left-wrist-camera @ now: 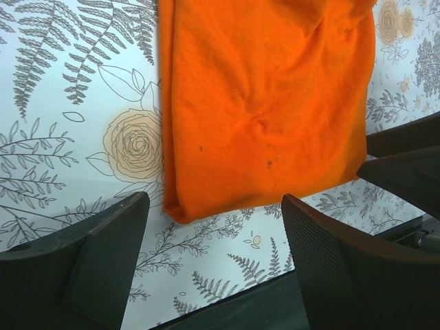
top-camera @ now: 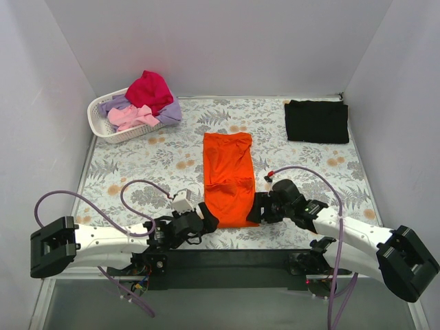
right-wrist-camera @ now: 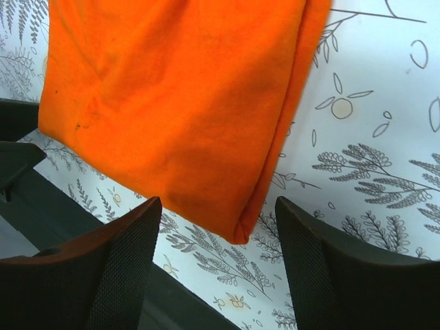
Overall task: Fold and stack the t-shirts
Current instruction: Fold the tshirt
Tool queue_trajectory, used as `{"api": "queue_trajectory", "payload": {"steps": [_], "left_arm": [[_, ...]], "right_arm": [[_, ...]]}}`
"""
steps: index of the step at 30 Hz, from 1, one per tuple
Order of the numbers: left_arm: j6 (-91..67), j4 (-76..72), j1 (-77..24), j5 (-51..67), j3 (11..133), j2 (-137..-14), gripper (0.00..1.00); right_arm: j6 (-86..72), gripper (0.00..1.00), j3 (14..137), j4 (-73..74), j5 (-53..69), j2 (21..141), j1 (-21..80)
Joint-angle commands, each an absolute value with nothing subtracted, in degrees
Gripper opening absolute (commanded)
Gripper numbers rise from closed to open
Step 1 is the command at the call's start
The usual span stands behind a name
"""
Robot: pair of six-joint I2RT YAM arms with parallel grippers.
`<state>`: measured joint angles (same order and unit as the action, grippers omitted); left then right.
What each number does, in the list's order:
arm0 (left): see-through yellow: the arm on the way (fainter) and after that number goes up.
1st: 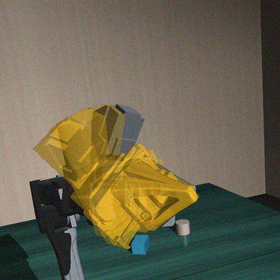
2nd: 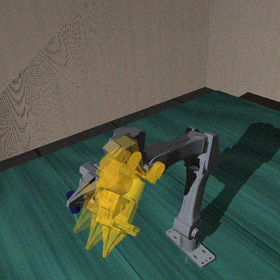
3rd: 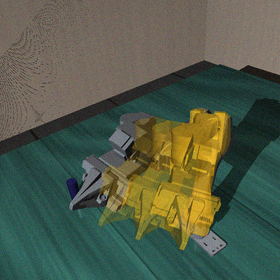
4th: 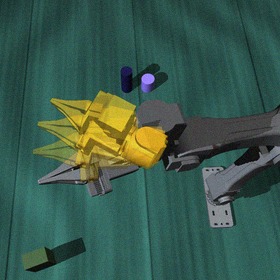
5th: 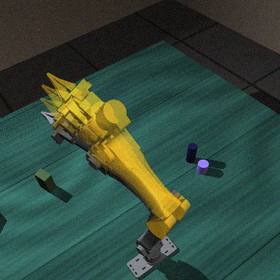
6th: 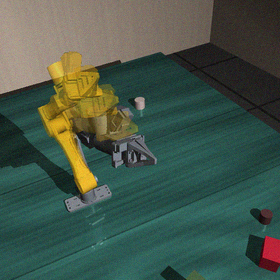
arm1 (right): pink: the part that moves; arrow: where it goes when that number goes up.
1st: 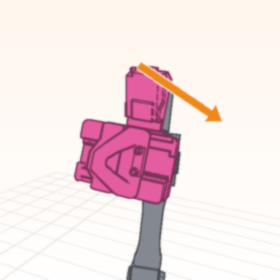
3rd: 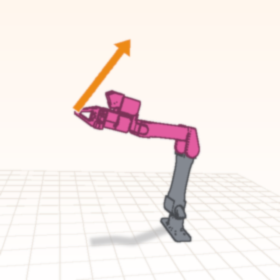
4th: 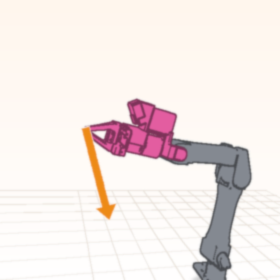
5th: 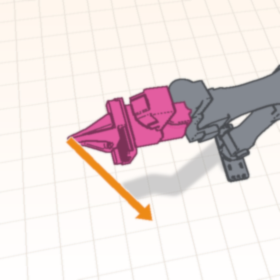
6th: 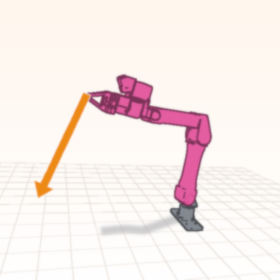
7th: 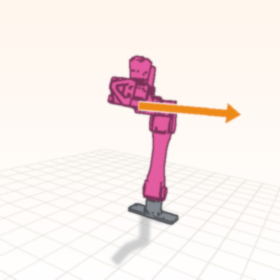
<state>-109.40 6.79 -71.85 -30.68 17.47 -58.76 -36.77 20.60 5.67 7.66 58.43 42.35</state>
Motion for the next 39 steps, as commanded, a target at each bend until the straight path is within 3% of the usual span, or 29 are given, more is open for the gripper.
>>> {"api": "queue_trajectory", "payload": {"steps": [1, 8, 14, 17, 19, 21, 29, 39], "left_arm": [[-111.3, 7.1, -71.9, -29.7, 16.0, -61.3, 0.71], [-112.6, 10.4, -71.7, -29.4, 16.6, -63.7, 0.53], [-112.3, 10.3, -71.7, -28.7, 17.0, -66.9, 0.38], [-111.2, 9.7, -71.7, -28.2, 17.3, -68.5, 0.23], [-108.8, 8.9, -71.8, -27.7, 17.4, -69.0, 0.08], [-106.2, 8.2, -71.7, -27.1, 17.5, -69.1, 0.01], [-96.4, 6.9, -71.7, -19.1, 18.9, -70.0, 0.0], [-89.7, 9.1, -71.8, 4.2, 19.4, -64.4, 0.0]], "right_arm": [[-38.3, 0.61, 19.2, 2.8, 6.4, 60.4, 43.5], [-38.3, 0.49, 19.1, 3.2, 5.4, 61.2, 44.3], [-38.4, 0.31, 18.9, 3.9, 4.6, 62.7, 45.5], [-38.0, 0.23, 18.8, 4.4, 4.4, 62.9, 45.9], [-36.8, 0.14, 18.8, 4.7, 5.2, 62.5, 46.0], [-36.0, 0.03, 19.2, 5.6, 6.0, 61.9, 46.0], [-29.5, 0.01, 22.1, 15.2, 9.7, 63.3, 46.6], [-22.3, 0.01, 27.2, 30.1, 18.4, 65.0, 49.6]]}}
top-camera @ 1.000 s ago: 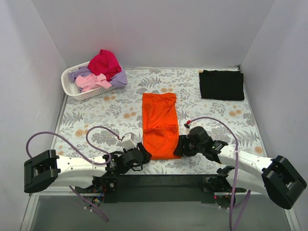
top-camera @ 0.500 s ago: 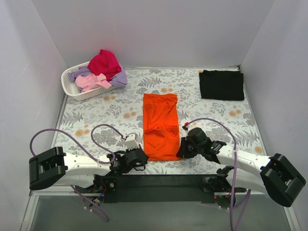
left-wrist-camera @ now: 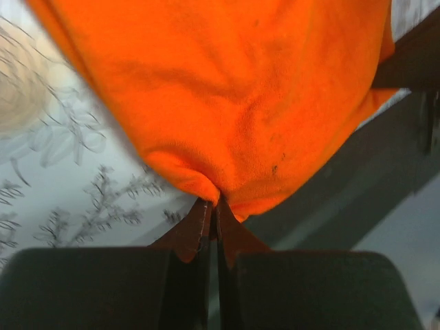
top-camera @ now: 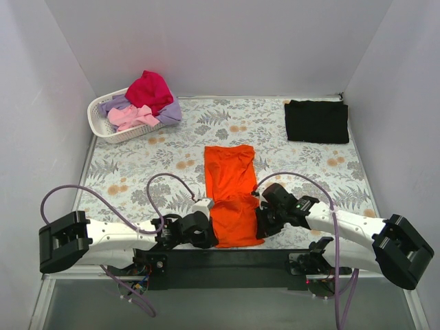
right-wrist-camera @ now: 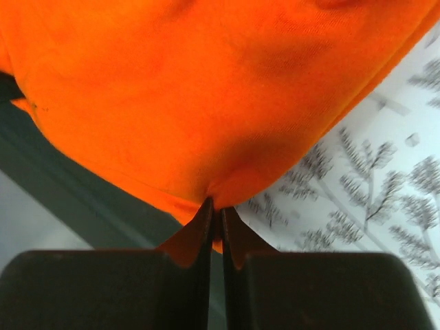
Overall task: Fold and stack the t-shirts
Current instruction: Fold the tshirt
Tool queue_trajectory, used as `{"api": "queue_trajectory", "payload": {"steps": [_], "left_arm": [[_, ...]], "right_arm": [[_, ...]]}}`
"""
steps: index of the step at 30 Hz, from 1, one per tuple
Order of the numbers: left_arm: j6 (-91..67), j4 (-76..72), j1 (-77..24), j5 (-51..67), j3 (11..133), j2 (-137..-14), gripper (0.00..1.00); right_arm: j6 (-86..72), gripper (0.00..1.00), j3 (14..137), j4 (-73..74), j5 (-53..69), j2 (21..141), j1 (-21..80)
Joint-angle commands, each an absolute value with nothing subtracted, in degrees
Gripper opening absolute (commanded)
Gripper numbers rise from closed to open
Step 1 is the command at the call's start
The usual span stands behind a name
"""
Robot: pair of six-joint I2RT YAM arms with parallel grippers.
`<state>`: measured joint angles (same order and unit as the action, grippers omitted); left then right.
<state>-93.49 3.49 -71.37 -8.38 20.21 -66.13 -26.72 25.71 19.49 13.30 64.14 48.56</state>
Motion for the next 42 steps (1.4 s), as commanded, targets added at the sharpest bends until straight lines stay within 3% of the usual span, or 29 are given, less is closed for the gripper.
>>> {"api": "queue_trajectory", "payload": {"steps": [1, 5, 10, 17, 25, 34, 42], "left_arm": [[-89.5, 9.8, -71.7, 5.7, 19.4, -64.3, 0.0], [-89.4, 10.3, -71.8, 13.6, 19.2, -64.3, 0.0], [-90.2, 14.2, -71.7, 13.5, 20.0, -59.1, 0.0], [-93.1, 17.5, -71.7, 4.9, 23.9, -45.1, 0.0], [-94.5, 11.0, -71.5, -10.8, 21.6, -37.6, 0.0], [-89.7, 1.2, -68.8, -23.6, 19.3, -40.5, 0.0], [-81.5, -9.4, -56.3, -14.6, 22.5, -50.0, 0.0]], "right_arm": [[-22.1, 0.01, 27.9, 31.3, 20.4, 65.1, 49.9], [-20.3, 0.01, 29.5, 34.9, 24.2, 65.2, 51.2], [-16.7, 0.01, 31.7, 39.8, 28.4, 65.5, 51.6], [-15.6, 0.01, 40.4, 42.6, 26.6, 62.7, 51.6], [-16.0, 0.01, 47.8, 42.4, 13.8, 62.5, 51.2], [-16.2, 0.01, 52.3, 35.8, 1.5, 65.1, 48.8], [-16.0, 0.01, 52.6, 28.1, 0.3, 68.2, 45.6]]}}
